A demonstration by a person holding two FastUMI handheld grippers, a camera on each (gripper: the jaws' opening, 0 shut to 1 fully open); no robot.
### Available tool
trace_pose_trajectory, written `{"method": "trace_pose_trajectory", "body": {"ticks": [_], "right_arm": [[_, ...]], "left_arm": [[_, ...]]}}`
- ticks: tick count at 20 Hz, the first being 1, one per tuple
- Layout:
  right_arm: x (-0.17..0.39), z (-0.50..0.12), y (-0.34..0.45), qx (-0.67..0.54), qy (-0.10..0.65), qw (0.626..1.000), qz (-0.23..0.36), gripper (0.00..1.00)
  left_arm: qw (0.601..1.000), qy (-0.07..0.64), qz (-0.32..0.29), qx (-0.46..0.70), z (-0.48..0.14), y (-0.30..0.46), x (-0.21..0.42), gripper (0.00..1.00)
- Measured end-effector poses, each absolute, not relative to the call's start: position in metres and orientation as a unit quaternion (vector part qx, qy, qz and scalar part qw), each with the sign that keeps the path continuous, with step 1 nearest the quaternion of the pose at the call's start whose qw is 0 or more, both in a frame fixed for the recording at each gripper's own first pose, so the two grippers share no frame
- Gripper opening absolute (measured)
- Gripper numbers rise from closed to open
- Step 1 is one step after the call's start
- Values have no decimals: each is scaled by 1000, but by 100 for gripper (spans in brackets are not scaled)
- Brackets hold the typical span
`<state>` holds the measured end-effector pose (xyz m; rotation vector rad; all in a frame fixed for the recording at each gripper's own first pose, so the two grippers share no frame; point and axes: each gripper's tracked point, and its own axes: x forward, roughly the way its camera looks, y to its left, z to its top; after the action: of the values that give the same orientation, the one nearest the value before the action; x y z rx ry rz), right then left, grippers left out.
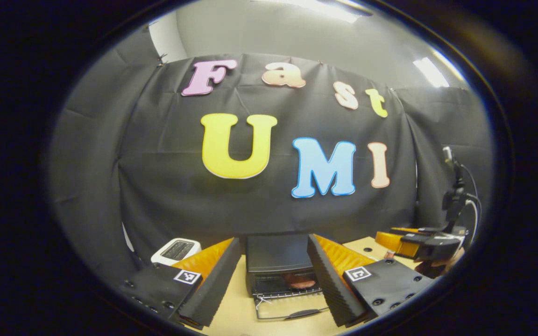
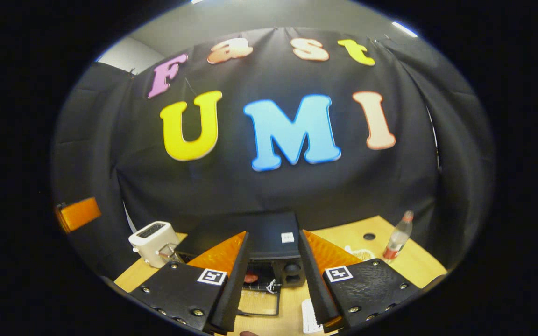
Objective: Open the electric oven with the left hand, put the food in, and close the electric oven.
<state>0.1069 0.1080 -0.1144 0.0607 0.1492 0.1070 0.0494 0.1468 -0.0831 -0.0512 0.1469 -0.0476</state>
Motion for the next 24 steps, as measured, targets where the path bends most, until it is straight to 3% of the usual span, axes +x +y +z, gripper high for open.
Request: {"method": "trace_pose_trajectory", "body": {"ticks": [3,5,7,8,13,16,17,24], "right_arm": [[92,-50,95,28,18,999,42,65],[86,-20,83,19,-11,999,30,99],[79,-2,74,9,-36,999,23,94],[75,2,72,7,-38,999,23,99],[67,5,48,14,-24,1000,11,99],[63,12,36,18,-31,999,14,99],[62,15,33,19,-34,999,13,99],[67,15,8,22,-30,999,4,99]], "left_arm": [[997,58,-31,-28,-70,128,54,100],[997,50,-41,-35,-64,112,57,100],[997,55,-44,-35,-67,102,57,100],[997,59,-45,-33,-69,97,56,100],[993,98,-53,-28,-103,74,55,100],[989,131,-55,-32,-135,67,55,91],[988,143,-54,-31,-146,65,55,100],[966,249,-59,-34,-240,44,37,96]]}}
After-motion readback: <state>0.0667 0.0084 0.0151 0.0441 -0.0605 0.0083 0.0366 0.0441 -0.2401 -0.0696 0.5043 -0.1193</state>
